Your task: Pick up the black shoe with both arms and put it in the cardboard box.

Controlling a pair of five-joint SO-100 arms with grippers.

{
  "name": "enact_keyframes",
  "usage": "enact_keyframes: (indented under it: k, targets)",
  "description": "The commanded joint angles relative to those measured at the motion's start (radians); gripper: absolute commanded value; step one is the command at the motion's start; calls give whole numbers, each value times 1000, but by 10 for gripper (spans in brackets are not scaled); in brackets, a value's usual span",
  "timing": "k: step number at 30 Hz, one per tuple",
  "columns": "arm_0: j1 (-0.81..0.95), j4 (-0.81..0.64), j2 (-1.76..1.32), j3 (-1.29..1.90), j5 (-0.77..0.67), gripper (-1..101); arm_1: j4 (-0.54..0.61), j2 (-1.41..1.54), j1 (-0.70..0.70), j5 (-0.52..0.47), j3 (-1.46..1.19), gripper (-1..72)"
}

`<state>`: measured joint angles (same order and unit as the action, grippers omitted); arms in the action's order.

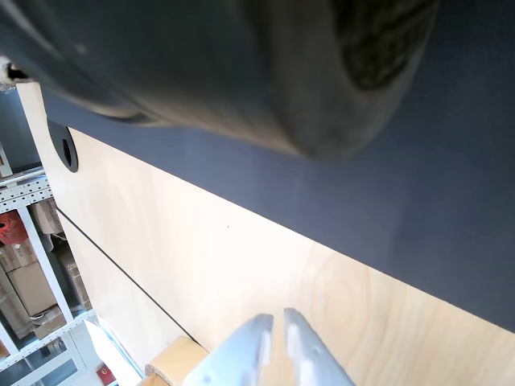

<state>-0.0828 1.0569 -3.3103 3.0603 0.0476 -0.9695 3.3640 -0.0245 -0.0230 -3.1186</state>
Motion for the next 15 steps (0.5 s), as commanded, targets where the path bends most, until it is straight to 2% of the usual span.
enact_keyframes:
  k: [1, 15]
  targets:
    - [-12, -9, -17, -2, 15, 0, 8, 48, 2, -11, -12, 1]
    - [-9, -9, -17, -2, 21, 1, 8, 48, -2, -12, -12, 0]
